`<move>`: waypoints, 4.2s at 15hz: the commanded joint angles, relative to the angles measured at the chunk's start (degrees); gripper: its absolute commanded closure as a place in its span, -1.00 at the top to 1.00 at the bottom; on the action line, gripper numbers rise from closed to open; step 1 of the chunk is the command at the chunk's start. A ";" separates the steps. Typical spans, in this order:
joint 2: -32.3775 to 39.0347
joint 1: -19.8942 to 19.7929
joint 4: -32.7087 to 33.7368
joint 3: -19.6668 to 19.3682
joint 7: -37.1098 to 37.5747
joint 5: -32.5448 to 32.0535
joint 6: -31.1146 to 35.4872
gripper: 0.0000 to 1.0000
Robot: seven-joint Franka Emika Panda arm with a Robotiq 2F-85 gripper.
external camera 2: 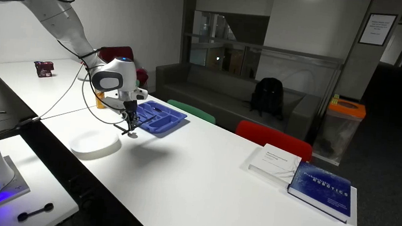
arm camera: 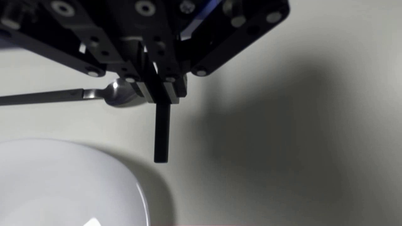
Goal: Put the knife in blue object
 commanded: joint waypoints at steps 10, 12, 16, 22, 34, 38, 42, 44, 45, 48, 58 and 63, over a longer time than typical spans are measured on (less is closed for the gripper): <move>-0.24 -3.37 4.40 4.60 8.54 -5.90 -10.46 -0.76; -0.24 -3.37 4.40 4.61 8.54 -5.90 -10.46 -0.76; -0.20 -3.86 4.66 5.46 8.44 -3.62 -10.34 -0.94; -0.35 -5.33 4.51 10.87 14.75 11.60 -4.73 -0.94; 5.73 12.69 7.27 0.83 56.45 -0.77 14.87 -0.94; 6.35 16.99 11.38 -0.92 64.68 -5.34 10.74 -0.94; 6.44 15.72 10.56 0.70 64.14 -5.07 12.02 -0.76; 6.53 15.63 10.63 0.67 64.12 -5.06 12.02 -0.76; 6.54 15.55 10.63 0.64 64.12 -5.06 12.02 -0.76; 6.55 15.55 10.63 0.64 64.12 -5.07 12.02 -0.76; 9.55 14.90 15.61 1.53 79.22 1.25 17.41 -0.94; 14.34 20.23 18.93 -2.90 90.76 2.30 22.20 -0.94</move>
